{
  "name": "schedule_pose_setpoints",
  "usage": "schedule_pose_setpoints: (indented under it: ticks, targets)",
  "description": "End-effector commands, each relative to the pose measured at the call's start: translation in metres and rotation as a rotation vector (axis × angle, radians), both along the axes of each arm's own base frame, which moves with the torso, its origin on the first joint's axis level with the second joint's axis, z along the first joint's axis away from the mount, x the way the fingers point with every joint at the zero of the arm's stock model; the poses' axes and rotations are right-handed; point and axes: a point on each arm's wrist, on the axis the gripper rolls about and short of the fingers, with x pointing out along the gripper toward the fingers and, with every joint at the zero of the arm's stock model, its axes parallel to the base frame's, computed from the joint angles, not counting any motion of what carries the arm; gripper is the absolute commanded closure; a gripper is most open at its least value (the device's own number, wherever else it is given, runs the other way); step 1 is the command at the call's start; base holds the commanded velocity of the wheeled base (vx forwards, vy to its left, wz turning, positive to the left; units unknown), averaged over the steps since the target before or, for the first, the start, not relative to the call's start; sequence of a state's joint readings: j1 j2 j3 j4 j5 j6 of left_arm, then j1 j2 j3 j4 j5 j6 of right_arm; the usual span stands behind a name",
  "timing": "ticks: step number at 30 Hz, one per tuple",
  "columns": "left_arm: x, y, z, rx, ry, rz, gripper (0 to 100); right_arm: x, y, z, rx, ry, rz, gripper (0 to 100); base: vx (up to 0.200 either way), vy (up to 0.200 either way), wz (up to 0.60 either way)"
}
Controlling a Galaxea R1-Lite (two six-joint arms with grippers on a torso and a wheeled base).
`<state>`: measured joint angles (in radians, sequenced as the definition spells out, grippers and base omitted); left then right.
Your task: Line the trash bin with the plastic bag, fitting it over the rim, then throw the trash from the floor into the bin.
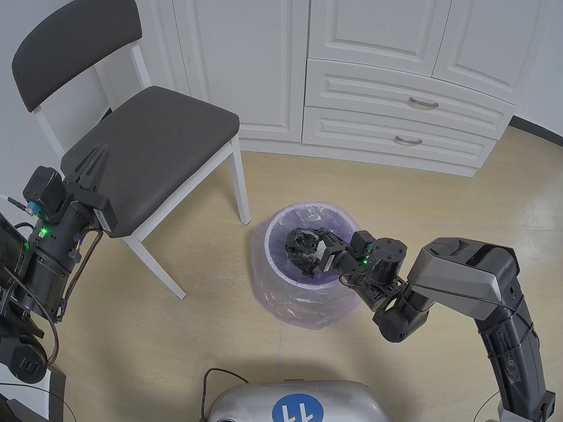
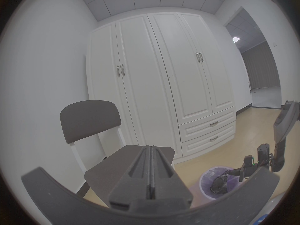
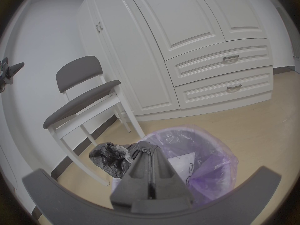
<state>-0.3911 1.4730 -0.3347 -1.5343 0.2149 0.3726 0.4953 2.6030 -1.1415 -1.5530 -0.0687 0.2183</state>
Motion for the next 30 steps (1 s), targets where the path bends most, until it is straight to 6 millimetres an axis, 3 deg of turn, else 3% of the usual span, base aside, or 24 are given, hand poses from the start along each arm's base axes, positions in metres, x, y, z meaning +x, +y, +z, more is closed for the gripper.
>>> schedule_pose_setpoints:
  ticks: [1,30]
  targets:
    - [0.000,0.000,-0.002,0.005,0.008,-0.001,100,0.008,-0.006,-0.009,0.007,-0.008,-0.021,100,0.000,0.000,0.00]
    - [0.003,-0.003,-0.009,0.016,0.035,-0.006,100,0.024,-0.025,-0.020,-0.029,0.032,-0.085,100,0.000,0.000,0.00]
